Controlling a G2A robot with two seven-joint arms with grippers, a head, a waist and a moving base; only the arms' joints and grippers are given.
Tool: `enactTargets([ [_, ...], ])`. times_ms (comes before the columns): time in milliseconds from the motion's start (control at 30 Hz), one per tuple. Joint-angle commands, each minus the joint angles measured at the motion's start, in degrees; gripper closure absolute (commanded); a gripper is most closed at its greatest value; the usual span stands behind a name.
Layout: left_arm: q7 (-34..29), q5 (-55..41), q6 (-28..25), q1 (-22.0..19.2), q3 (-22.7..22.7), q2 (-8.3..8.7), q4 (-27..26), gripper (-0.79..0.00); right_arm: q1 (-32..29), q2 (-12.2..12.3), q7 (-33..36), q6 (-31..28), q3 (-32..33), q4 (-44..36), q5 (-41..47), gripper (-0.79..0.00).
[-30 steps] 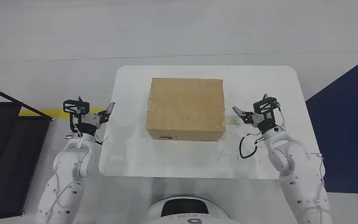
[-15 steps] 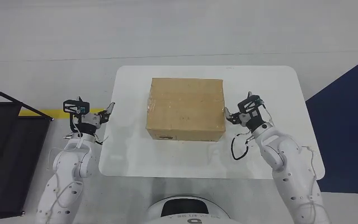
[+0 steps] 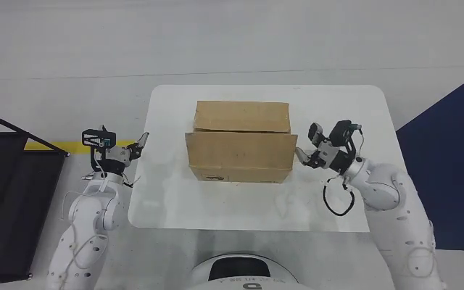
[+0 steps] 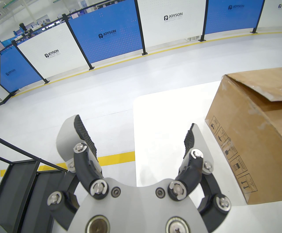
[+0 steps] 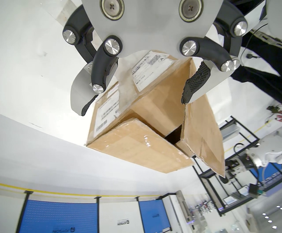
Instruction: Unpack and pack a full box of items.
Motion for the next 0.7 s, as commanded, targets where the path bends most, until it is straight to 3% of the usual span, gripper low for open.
enactTargets([
  [0,0.0,0.0,0.0,0.0,0.0,0.0,0.0,-0.785,0.83,0.5,3.6,-3.36,0.01,1.13,4.57,-0.785],
  [133,0.0,0.0,0.0,0.0,0.0,0.0,0.0,-0.785,1.92,1.59,9.51,-8.8,-0.13,2.44,11.11,-0.785],
  [300,0.0,0.0,0.0,0.0,0.0,0.0,0.0,-0.785,1.79,3.5,16.54,-8.8,-1.41,-0.65,15.51,-0.785],
  [533,0.0,0.0,0.0,0.0,0.0,0.0,0.0,-0.785,-0.39,5.71,16.14,-8.8,-1.39,-3.89,13.55,-0.785],
  [667,0.0,0.0,0.0,0.0,0.0,0.0,0.0,-0.785,-1.8,6.97,14.62,-8.8,-2.05,-6.17,7.7,-0.785],
])
